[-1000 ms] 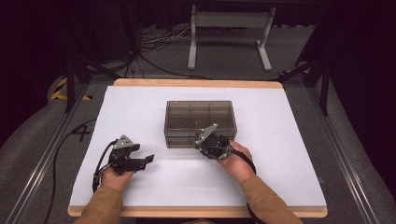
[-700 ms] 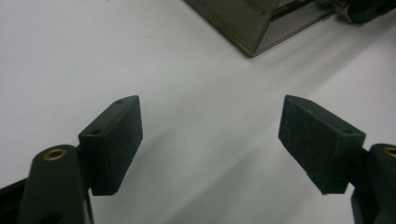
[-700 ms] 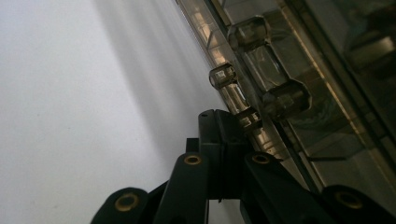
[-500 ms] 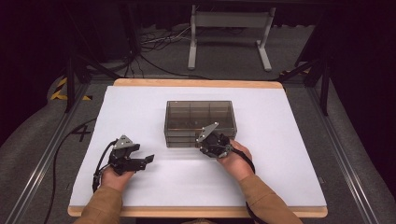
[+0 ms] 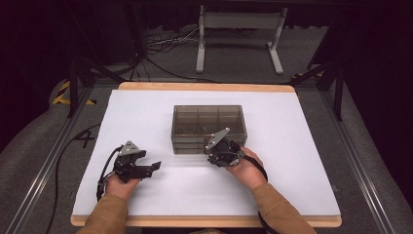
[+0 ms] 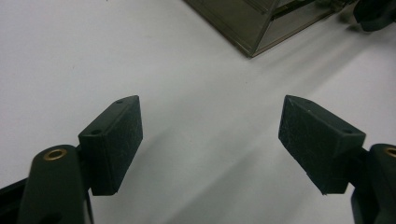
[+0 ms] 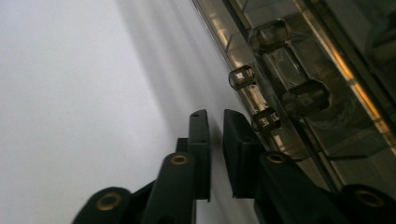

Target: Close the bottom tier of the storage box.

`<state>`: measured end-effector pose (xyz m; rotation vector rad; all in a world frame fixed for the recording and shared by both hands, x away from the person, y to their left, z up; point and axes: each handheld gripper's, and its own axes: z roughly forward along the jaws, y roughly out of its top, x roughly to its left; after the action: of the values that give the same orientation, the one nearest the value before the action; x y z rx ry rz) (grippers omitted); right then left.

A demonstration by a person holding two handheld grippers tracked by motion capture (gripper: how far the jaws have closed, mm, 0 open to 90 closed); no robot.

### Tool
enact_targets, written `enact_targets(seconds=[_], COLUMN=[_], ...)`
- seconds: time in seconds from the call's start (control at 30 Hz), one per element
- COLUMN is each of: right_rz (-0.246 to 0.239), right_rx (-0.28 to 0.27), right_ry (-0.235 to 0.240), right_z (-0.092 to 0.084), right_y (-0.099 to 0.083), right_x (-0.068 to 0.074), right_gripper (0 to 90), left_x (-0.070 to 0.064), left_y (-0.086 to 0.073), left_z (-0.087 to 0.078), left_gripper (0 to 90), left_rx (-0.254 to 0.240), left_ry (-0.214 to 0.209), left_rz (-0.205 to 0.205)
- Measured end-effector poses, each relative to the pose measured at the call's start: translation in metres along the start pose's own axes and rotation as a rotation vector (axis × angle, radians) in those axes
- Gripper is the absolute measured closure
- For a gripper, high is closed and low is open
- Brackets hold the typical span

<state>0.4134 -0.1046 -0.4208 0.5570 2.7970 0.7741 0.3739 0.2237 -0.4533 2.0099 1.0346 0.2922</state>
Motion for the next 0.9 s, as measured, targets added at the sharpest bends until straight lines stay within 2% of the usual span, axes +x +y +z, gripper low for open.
enact_targets(seconds=[0.1, 0.17, 0.27, 0.4, 0.53, 0.77, 0.9], right_rz=[-0.003, 0.002, 0.004, -0.001, -0.009, 0.003, 0.022], right_rx=[-0.029, -0.04, -0.063, -0.094, -0.094, -0.116, -0.134], right_ry=[0.014, 0.009, -0.004, 0.001, 0.006, 0.022, 0.026], right_z=[-0.003, -0.005, -0.01, -0.016, -0.018, -0.023, -0.03], right_y=[-0.002, -0.003, -0.004, -0.005, -0.005, -0.008, -0.012], right_x=[0.0, 0.0, 0.001, 0.001, 0.004, 0.006, 0.006], right_gripper=[67.0, 57.1, 47.8, 40.0, 30.2, 19.6, 18.9], left_x=[0.0, 0.0, 0.0, 0.0, 0.0, -0.001, -0.001], left_y=[0.0, 0.0, 0.0, 0.0, 0.0, 0.0, 0.0], left_z=[0.0, 0.0, 0.0, 0.0, 0.0, -0.001, 0.0], left_gripper=[22.6, 22.6, 22.6, 22.6, 22.6, 22.6, 22.6], left_rx=[-0.002, 0.0, 0.0, 0.0, 0.002, 0.003, 0.002], left_ry=[-0.002, 0.0, 0.0, 0.001, 0.0, 0.001, 0.001], left_rz=[-0.001, 0.0, 0.0, 0.001, 0.002, 0.002, 0.003])
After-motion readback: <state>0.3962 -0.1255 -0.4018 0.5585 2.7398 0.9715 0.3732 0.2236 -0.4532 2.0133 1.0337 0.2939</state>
